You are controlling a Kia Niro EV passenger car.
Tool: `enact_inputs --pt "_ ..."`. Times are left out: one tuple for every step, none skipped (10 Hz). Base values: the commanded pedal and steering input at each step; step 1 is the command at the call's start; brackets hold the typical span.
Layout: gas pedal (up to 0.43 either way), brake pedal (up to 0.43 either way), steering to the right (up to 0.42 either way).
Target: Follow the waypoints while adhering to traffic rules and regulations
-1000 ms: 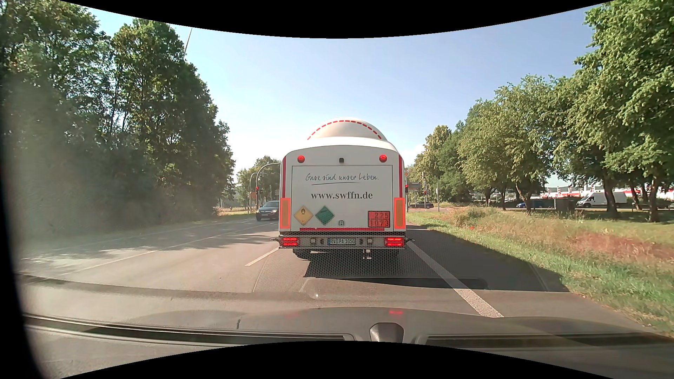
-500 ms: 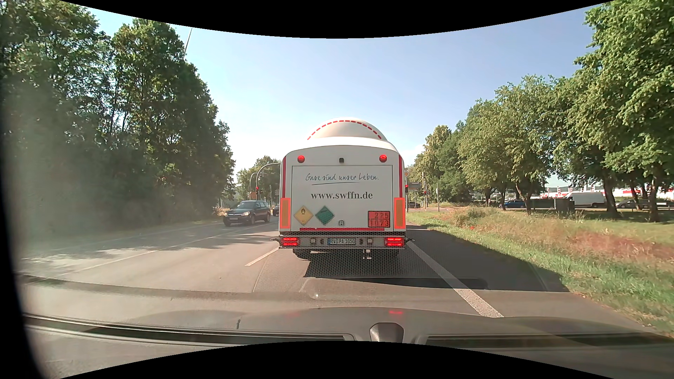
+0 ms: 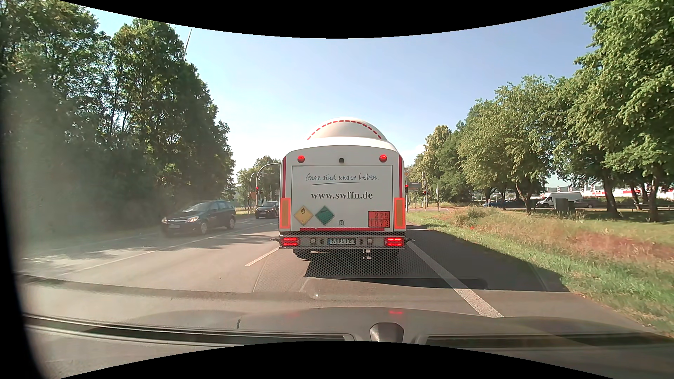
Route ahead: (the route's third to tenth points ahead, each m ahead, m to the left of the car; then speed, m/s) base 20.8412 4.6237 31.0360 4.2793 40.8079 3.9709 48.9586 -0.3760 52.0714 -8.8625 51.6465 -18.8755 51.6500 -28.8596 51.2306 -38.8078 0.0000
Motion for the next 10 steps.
enact_inputs --pt "0.0 0.006 0.004" --pt "0.0 0.006 0.005" --pt "0.0 0.006 0.004" --pt "0.0 0.006 0.004" --pt "0.0 0.006 0.004" --pt "0.0 0.006 0.004" --pt "0.0 0.006 0.005" --pt "0.0 0.006 0.005" --pt "0.0 0.006 0.005" --pt "0.0 0.006 0.004"
